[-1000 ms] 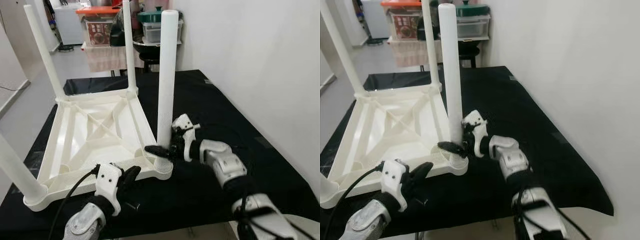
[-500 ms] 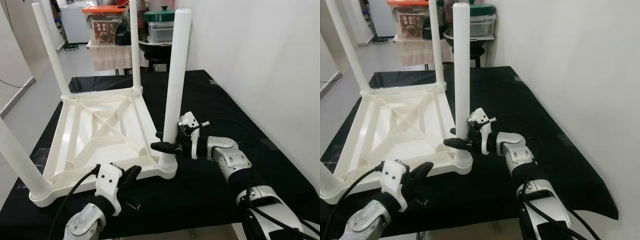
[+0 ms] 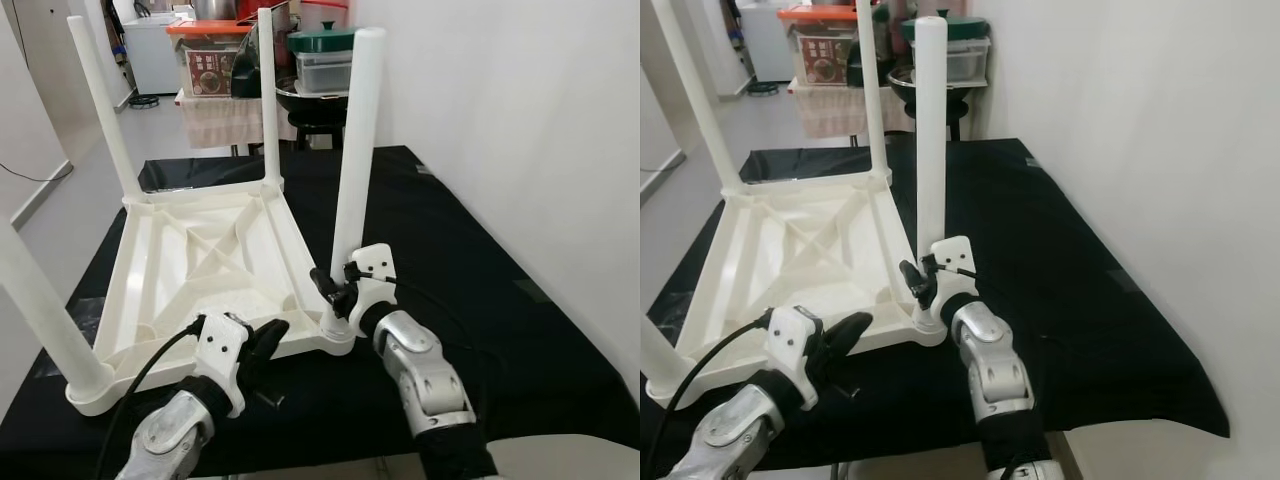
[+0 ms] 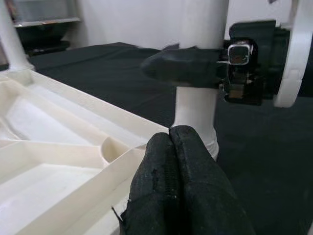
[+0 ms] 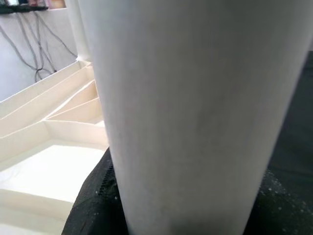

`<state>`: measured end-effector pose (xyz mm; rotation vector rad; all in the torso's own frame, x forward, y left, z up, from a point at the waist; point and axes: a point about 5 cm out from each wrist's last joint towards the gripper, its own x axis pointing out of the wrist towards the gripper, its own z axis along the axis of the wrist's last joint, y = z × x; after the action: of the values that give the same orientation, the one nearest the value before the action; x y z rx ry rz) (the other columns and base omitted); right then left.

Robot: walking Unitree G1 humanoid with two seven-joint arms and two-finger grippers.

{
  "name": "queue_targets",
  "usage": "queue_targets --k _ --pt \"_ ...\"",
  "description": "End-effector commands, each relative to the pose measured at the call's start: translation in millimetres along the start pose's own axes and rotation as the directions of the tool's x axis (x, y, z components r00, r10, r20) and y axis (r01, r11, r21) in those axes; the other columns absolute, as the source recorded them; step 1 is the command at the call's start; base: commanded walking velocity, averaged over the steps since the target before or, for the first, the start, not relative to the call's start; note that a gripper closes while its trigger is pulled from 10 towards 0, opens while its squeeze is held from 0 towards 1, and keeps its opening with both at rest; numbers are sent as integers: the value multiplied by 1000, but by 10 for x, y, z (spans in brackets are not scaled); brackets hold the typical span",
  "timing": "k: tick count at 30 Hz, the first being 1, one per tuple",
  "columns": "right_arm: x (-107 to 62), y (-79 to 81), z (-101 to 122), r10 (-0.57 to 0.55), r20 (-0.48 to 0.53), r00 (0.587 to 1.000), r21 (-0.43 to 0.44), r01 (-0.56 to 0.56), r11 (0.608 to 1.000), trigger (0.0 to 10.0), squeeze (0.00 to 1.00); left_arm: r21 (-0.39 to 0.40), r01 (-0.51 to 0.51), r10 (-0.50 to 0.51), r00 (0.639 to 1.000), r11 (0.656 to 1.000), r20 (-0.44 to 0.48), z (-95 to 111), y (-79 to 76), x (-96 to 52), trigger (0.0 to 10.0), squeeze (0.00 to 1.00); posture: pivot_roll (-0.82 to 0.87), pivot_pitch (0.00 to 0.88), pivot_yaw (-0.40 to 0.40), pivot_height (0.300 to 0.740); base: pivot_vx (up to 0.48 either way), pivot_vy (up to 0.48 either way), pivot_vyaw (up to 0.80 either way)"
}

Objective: Building children table

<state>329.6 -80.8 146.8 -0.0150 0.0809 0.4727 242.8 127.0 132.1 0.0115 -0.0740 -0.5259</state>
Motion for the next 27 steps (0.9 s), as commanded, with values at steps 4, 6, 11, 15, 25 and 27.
queue_targets --k 4,6,11,15,25,27 --pt "-30 30 -186 26 -105 994 17 -24 1000 8549 0 -19 4 -4 1000 1000 -9 -36 -13 9 10000 0 -9 0 -25 740 0 0 0" --pt "-50 68 -161 48 -102 994 51 -43 998 10000 0 -18 1 -1 1000 1000 -9 -38 -19 11 10000 0 -5 0 -28 740 0 0 0" --pt "-63 140 3 243 -53 969 51 -240 969 10000 1000 -20 -6 6 1000 1000 -12 -55 -25 -23 10000 0 2 0 -31 740 0 0 0" --pt "-57 108 127 389 -16 921 7 -389 921 10000 976 -23 -4 4 1000 1000 -15 -62 -25 -44 10000 0 0 0 -30 740 0 0 0" --pt "6 -228 444 727 -74 682 -98 -731 675 10000 0 -18 -6 6 1000 1000 -19 -72 -27 -66 10000 0 15 0 -33 740 0 0 0" --pt "30 -253 452 740 -80 668 -86 -744 663 10000 0 -20 -6 5 1000 1000 -19 -73 -33 -63 10000 0 17 0 -35 740 0 0 0"
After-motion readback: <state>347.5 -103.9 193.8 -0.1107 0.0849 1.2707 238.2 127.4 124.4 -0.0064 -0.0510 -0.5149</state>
